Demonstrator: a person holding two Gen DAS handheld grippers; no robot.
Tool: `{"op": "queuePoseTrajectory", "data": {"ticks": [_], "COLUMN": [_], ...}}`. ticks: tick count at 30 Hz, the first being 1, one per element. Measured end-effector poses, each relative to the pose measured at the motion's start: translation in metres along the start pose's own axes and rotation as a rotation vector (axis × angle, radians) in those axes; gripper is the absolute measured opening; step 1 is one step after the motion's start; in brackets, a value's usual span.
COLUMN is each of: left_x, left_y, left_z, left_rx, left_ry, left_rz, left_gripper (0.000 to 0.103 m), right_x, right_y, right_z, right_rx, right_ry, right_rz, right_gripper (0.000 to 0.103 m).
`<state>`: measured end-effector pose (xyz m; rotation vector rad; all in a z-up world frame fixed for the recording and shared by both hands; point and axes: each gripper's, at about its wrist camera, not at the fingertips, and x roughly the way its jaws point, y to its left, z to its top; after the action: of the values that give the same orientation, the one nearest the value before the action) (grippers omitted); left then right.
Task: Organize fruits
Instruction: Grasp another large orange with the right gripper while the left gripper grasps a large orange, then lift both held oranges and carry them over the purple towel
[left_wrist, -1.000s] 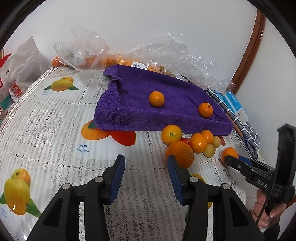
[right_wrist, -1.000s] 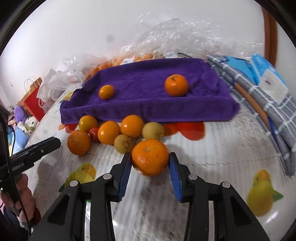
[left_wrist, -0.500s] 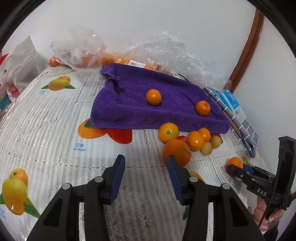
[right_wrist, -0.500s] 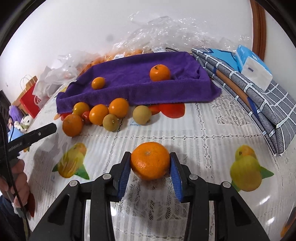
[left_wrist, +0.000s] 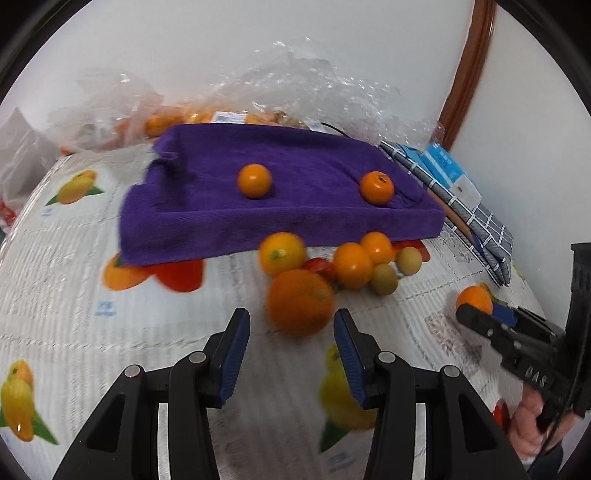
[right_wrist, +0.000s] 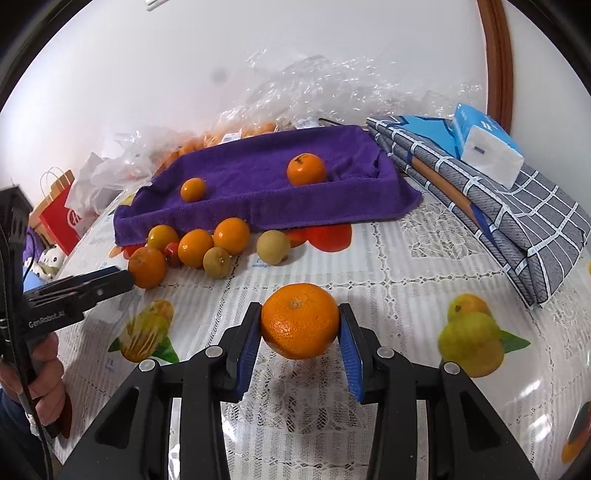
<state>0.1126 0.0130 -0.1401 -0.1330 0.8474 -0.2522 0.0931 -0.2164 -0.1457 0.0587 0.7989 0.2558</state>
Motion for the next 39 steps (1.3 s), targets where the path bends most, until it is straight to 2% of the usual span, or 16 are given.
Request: {"op": "queuePoseTrajectory", "data": {"ticks": [4,6,9,11,12,16,33,39], "left_x": [0.013,0.02,0.018,0.017,0.016,0.004,-0.023,-0.041], "left_y": [-0.013,-0.014,-0.012,-0.007,-0.004,0.006,0.011,0.026], "left_z": [0.004,0.005,0.004,0.004,0.004,0.001,0.001,0.014], "left_rx": [0.017,0.019,0.002,-0.024,-0.038,-0.084,-0.109,-0.182], "left_ry": [0.0,0.031,0.022,0.015,0.011,-0.046,-0.18,-0.24], "left_rz": [0.037,0.057,0.048,0.027,0.009,-0.063,-0.039,-0.06], "left_gripper": [0.048,0.048,0.048,0.041,0.041,0.04,0.041,0.041], "right_x": [0.0,-0.001,-0.002,-0.001,0.0,0.0,-0.012,-0.018], "right_y": [-0.001,-0.002,-0.004,-0.005,-0.006,-0.006,-0.012,-0.018], "right_z": [0.0,0.0,0.001,0.001,0.002,0.002,0.002,0.022], "right_rx": [0.003,0.012,0.024,0.028,0.029,0.035,0.069,0.099], "right_ry": [0.001,-0.002,-0.009,-0.008,-0.006,-0.004,-0.055,-0.062], "right_rz": [0.011,0.02,0.025,0.028,0.03,0.023,0.021,0.052], "right_gripper": [0.041,0.041,0.041,0.041,0.041,0.041,0.041,0.041]}}
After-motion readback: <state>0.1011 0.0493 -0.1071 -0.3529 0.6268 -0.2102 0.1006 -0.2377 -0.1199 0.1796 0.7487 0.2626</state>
